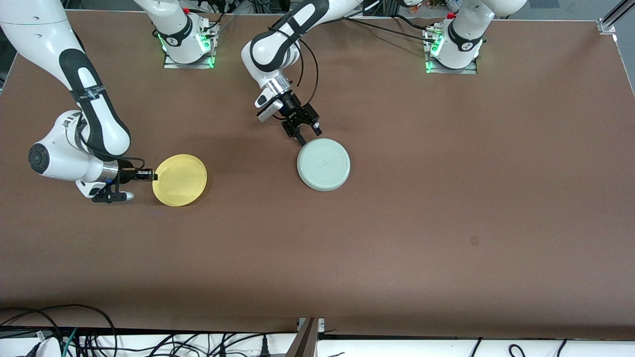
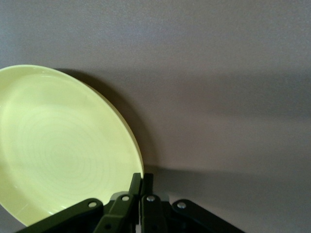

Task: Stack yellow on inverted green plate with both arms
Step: 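Set the inverted green plate down and open the left gripper, then carry the yellow plate with the right gripper while the left gripper withdraws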

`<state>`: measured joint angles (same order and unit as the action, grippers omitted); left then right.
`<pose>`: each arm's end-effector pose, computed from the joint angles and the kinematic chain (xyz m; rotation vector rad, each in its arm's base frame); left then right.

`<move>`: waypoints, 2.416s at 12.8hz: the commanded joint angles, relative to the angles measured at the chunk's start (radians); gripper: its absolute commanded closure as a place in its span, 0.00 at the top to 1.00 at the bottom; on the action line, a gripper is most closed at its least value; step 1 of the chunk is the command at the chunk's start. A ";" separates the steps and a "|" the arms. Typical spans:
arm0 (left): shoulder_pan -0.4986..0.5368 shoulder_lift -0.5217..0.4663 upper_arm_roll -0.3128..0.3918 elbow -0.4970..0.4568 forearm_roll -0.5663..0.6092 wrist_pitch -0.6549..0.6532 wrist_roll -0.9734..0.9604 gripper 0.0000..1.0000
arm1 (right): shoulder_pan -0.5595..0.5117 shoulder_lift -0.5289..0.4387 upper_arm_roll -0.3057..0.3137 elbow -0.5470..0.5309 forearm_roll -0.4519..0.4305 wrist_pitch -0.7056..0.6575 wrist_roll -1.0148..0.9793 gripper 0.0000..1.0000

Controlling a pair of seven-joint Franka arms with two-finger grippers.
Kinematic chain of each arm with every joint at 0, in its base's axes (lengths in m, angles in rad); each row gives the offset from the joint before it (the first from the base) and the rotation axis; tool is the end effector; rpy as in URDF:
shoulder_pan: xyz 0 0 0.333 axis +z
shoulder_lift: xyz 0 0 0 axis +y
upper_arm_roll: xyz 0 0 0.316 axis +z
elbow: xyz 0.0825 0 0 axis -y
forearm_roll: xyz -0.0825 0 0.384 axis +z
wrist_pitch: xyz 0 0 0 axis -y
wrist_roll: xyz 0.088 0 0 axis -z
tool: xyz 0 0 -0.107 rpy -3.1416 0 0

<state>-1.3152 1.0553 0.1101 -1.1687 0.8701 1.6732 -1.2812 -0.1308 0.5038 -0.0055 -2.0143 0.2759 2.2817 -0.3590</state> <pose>0.3051 -0.6491 0.1493 -2.1935 0.3447 -0.8709 0.5727 -0.0720 0.1822 -2.8941 -0.0256 0.2654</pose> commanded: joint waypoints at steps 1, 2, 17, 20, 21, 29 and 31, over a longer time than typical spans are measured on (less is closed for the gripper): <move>0.033 -0.006 0.000 0.040 -0.080 0.103 -0.096 1.00 | -0.013 -0.008 0.010 -0.009 0.022 -0.013 -0.031 0.00; 0.037 -0.012 0.000 0.040 -0.095 0.155 -0.124 1.00 | -0.013 -0.010 0.009 -0.004 0.022 -0.013 -0.031 0.00; 0.526 -0.386 -0.003 0.066 -0.885 0.236 0.180 1.00 | 0.103 -0.014 0.018 0.266 0.039 -0.395 -0.015 0.00; 0.615 -0.480 -0.006 0.067 -0.908 0.078 0.309 1.00 | 0.195 -0.010 0.016 0.266 0.095 -0.380 0.067 0.00; 0.649 -0.510 -0.001 0.067 -0.915 0.009 0.401 1.00 | 0.233 -0.008 0.016 0.267 0.111 -0.366 0.133 0.00; 1.031 -0.681 0.002 0.066 -0.921 -0.168 1.113 1.00 | 0.525 0.039 0.018 0.270 0.172 -0.139 0.474 0.00; 1.073 -0.682 0.003 0.066 -0.912 -0.199 1.158 1.00 | 0.608 0.062 0.019 0.276 0.171 -0.062 0.567 0.00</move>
<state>-0.2724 0.3926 0.1235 -1.0755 -0.0283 1.4944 -0.1760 0.4088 0.5410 0.0255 -1.7576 0.4279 2.1666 0.1374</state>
